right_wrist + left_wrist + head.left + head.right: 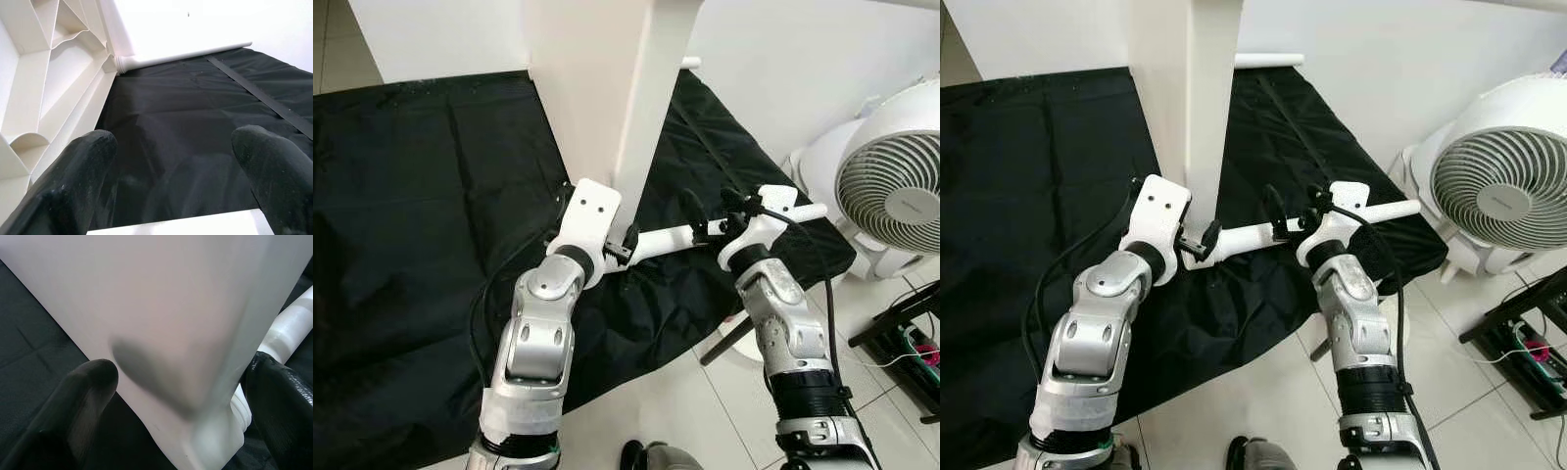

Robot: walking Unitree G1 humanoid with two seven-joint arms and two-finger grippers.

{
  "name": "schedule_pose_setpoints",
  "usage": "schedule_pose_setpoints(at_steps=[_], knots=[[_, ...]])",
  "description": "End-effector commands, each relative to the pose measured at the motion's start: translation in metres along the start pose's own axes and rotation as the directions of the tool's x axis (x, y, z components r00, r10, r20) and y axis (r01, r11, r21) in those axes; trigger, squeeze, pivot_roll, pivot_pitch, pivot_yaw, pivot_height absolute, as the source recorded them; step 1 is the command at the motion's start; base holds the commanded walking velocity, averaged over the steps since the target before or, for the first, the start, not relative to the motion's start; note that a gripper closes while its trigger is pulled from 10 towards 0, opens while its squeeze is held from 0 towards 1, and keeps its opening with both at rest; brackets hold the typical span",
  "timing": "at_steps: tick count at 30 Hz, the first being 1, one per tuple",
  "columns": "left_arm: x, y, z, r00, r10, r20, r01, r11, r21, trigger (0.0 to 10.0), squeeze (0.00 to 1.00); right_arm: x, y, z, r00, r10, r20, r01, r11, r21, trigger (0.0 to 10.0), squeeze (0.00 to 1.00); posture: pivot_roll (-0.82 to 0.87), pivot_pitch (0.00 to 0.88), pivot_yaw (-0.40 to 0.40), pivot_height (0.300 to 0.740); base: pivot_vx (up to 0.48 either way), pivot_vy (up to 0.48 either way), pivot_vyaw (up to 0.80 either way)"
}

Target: Building children table

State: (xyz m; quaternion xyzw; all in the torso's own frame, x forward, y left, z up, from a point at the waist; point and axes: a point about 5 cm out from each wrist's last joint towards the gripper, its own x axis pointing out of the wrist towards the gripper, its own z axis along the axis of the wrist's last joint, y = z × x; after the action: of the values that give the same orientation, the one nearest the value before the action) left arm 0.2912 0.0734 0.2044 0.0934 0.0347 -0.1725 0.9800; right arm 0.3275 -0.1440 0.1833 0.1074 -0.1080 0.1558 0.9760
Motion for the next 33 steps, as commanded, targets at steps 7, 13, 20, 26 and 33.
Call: schedule_pose_setpoints(at_steps=[7,13,20,26,33], knots=[[0.000,-0.013,0.002,0.999,0.039,0.002,-0.038,0.995,-0.093,10.0,0.00,-0.005,-0.002,0.002,1.000,-0.003,0.014,0.003,1.000,-0.014,10.0,0.00,0.09,0.139,-0.089,0.740,0.000,0.000,0.00],[-0.019,-0.015,-0.001,0.984,-0.153,0.086,0.152,0.988,0.022,10.0,0.00,-0.010,0.004,-0.004,0.997,0.070,-0.022,-0.071,0.996,-0.046,10.0,0.00,0.10,0.136,-0.092,0.740,0.000,0.000,0.00],[-0.054,0.007,-0.011,0.934,-0.345,0.092,0.332,0.934,0.133,10.0,0.00,-0.019,0.005,-0.009,0.987,0.149,-0.066,-0.154,0.985,-0.073,10.0,0.00,0.11,0.132,-0.095,0.740,0.000,0.000,0.00],[-0.056,0.037,-0.015,0.951,-0.303,0.064,0.292,0.946,0.139,10.0,0.00,-0.021,0.020,-0.008,0.955,0.287,-0.079,-0.292,0.955,-0.056,10.0,0.00,0.11,0.126,-0.096,0.740,0.000,0.000,0.00],[-0.050,0.053,-0.019,0.972,-0.224,0.065,0.213,0.966,0.147,10.0,0.00,-0.024,0.031,-0.011,0.914,0.389,-0.112,-0.396,0.917,-0.052,10.0,0.03,0.11,0.108,-0.108,0.740,0.000,0.000,0.00]])
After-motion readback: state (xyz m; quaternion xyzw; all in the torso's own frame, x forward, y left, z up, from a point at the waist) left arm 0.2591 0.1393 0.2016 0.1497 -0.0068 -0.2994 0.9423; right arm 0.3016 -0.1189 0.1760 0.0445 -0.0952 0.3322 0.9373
